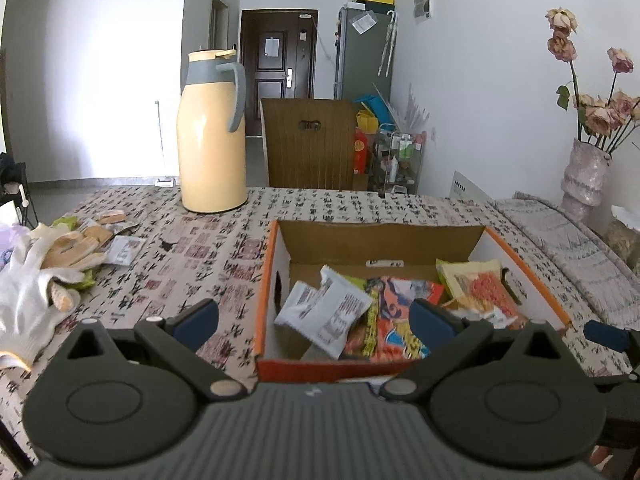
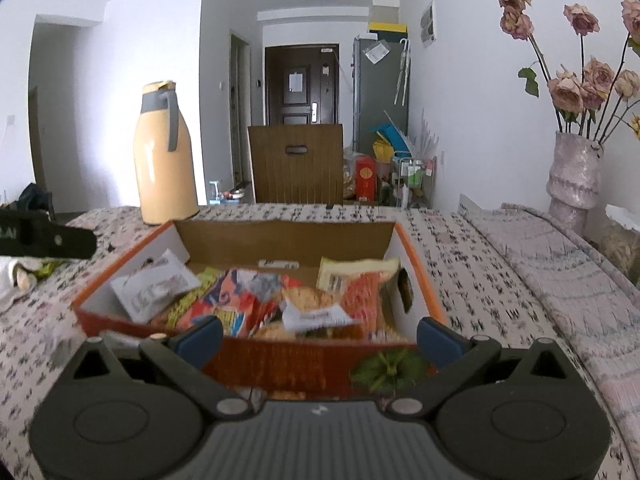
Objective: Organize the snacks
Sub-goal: 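Open both grippers to release the packets and lift away from the box, then move the right gripper to the pile and grasp a pink wrapped packet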
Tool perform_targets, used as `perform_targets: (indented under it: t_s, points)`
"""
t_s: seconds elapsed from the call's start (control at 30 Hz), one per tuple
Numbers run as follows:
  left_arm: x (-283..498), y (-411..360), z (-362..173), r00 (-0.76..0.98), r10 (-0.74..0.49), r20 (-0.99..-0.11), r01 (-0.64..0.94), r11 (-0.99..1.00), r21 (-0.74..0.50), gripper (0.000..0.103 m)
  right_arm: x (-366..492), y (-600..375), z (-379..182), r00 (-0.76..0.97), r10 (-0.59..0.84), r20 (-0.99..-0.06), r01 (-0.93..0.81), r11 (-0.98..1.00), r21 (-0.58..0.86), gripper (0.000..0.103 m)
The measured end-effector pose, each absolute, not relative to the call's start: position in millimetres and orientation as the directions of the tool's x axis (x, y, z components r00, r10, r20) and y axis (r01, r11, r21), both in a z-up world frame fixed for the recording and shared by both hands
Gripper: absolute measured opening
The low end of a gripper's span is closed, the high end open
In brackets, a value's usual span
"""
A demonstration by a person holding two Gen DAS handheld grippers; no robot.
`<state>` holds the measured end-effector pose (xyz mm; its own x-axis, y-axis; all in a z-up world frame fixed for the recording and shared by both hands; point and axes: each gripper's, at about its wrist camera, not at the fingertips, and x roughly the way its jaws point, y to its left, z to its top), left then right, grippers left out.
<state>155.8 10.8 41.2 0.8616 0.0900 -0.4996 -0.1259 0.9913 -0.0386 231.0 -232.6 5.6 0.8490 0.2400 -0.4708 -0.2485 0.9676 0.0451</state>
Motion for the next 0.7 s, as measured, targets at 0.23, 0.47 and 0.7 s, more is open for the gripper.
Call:
perform_targets:
  t_s: [0.23, 0.47, 0.7]
  points:
    - [135, 20, 30, 0.848, 0.099, -0.521, -0.131, 0.991, -0.023, 0.103, 208, -240, -6, 0.825, 0.249, -0.508, -0.254, 0.965, 0.061, 0.103]
    - [119, 32, 14, 0.825, 0.112, -0.554, -0.148, 0.989, -0.019, 0.103, 188, -245, -16, 0.803, 0.259, -0.536, -0.264, 0.962, 0.069, 0.103]
    - [97, 49, -6, 0.814, 0.122, -0.569, -0.155, 0.988, -0.010, 0.103, 169, -254, -28, 0.788, 0.259, -0.559, -0.261, 0.962, 0.077, 0.103]
